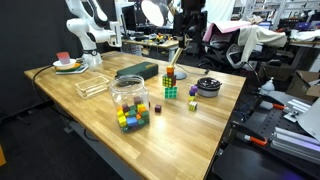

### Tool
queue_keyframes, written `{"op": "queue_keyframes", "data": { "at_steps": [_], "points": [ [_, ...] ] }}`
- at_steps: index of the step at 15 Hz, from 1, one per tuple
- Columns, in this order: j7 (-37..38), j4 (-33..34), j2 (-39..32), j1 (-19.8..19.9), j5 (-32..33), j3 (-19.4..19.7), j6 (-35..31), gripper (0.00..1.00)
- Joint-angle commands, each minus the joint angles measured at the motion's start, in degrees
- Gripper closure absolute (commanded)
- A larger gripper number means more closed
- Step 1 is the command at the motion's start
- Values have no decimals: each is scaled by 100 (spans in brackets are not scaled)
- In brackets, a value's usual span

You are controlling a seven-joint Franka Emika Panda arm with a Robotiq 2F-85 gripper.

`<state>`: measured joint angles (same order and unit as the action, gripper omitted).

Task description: Place the purple block on the small Rubik's cube

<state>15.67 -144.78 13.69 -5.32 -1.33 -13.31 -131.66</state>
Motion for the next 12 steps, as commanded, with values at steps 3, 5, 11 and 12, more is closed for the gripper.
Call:
{"op": "queue_keyframes", "data": {
  "at_steps": [3,5,11,12],
  "points": [
    [38,25,-369,-130,-203,134,-306,0],
    [38,50,-386,-133,-222,149,-318,0],
    [133,78,-515,-123,-401,187,-469,0],
    [199,92,-641,-127,-602,221,-600,0]
  ]
}}
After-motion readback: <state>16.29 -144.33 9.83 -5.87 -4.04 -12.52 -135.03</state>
